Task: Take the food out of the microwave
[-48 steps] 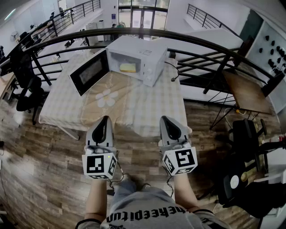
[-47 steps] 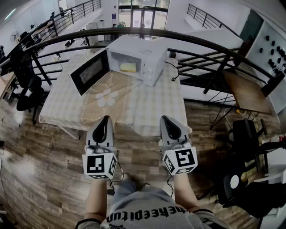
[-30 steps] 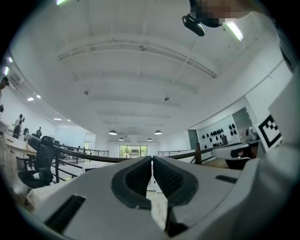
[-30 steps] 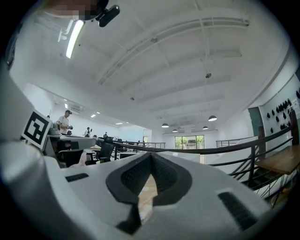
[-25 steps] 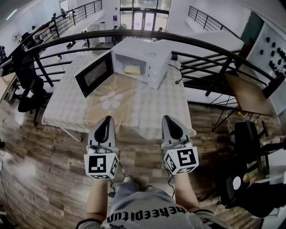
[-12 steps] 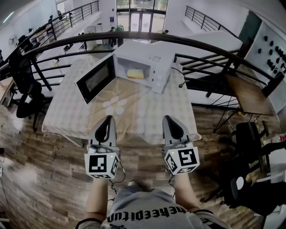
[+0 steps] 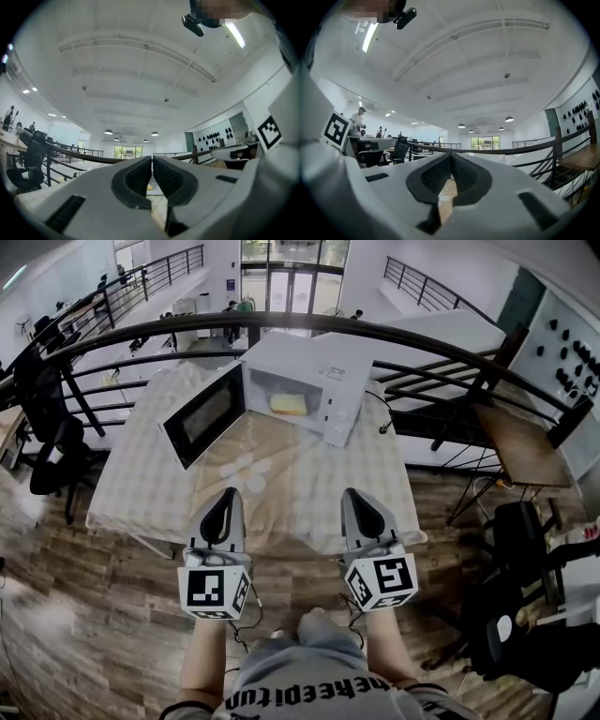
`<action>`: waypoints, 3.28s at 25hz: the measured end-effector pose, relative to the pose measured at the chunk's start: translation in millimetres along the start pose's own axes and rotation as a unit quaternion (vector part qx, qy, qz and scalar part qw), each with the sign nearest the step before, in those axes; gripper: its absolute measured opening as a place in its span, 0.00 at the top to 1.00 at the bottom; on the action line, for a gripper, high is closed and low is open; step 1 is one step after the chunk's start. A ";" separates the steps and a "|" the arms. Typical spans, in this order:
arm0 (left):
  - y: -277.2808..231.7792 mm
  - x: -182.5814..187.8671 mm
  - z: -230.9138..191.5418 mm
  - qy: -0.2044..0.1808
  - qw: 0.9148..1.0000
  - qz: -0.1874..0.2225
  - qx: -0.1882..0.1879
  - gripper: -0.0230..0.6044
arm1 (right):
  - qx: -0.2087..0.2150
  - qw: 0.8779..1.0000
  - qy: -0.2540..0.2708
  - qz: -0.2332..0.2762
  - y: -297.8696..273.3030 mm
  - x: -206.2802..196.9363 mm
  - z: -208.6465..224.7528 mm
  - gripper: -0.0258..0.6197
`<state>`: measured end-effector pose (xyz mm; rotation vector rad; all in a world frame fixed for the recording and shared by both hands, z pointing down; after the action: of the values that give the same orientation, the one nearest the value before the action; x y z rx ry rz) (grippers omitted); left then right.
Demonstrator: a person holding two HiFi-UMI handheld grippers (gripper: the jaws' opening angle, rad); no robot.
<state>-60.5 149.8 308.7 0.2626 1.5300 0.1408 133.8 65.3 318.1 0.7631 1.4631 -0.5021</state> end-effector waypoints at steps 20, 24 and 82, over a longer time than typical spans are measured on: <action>-134.4 -34.4 -31.5 -0.003 1.000 0.006 0.014 0.95 | 0.028 1.000 -0.010 -0.001 -140.9 -26.0 68.0 0.95; -164.9 -38.0 -35.8 0.010 1.000 0.008 0.026 0.95 | 0.038 0.999 -0.013 0.005 -169.3 -27.2 88.3 0.95; -375.4 -165.5 -112.1 0.030 0.985 -0.084 -0.147 0.95 | -0.068 0.995 -0.046 -0.053 -339.5 -102.4 123.6 0.95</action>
<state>-206.2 -244.9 370.3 -0.1065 1.5609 0.2400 -33.0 -268.4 360.4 0.5505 1.4413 -0.5067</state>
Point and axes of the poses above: the fingertips, and each gripper's own axes: y backward along the fingers, z to its right, x out of its top, the point moved 3 cm from there along y, backward along the fingers, and after that the axes turned 4 degrees about z, right-handed, at the moved point
